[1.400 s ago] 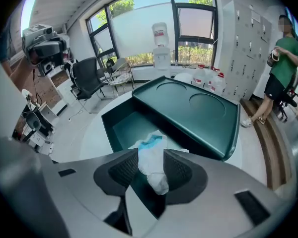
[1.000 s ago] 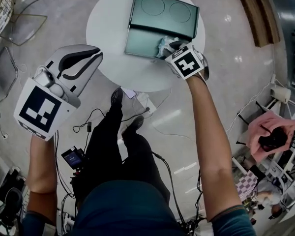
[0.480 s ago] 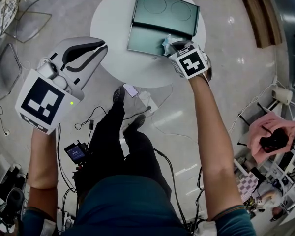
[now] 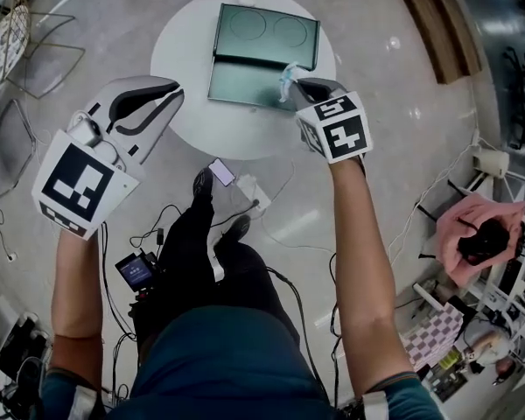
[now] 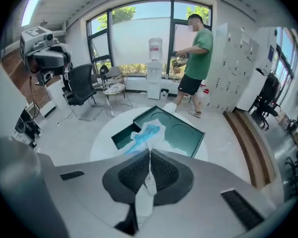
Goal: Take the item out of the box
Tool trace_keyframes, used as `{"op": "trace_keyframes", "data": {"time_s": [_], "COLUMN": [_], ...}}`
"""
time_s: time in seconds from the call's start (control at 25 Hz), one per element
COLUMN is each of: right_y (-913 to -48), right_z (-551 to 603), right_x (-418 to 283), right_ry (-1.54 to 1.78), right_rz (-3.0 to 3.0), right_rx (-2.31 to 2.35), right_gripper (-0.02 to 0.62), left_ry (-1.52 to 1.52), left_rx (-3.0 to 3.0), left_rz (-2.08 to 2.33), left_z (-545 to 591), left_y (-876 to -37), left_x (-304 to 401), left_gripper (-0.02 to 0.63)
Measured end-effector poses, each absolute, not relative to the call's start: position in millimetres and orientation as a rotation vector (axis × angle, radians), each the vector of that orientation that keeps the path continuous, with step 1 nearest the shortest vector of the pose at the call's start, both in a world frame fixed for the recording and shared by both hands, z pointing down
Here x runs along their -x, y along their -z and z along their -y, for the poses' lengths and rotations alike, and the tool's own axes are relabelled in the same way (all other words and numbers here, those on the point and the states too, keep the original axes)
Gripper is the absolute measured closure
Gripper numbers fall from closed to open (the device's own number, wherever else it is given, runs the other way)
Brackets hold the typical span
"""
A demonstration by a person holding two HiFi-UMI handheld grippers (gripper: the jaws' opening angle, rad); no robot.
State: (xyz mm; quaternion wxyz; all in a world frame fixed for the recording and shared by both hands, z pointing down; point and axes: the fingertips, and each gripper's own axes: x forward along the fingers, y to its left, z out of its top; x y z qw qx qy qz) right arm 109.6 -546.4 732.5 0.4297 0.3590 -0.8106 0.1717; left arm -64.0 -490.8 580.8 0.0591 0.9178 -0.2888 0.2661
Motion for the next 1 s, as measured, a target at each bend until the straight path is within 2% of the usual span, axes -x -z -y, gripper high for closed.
{"op": "trace_keyframes", "data": {"time_s": [0.4, 1.0], "right_y": [-604, -389], "right_z": [507, 409], "right_x": [-119, -177], "right_ry": [-0.426, -0.279], "right_rz": [2.18, 2.42], "right_rx": [-1.039, -1.291], "right_gripper": [0.557, 0.557], "left_ry": [-0.759, -0.722], "left_rx": [-2.885, -3.045], "left_rz": [0.879, 0.822], "left_z": [470, 408], "left_y": [-503, -376], "left_x": [49, -8], "left_gripper": [0.568, 0.568]}}
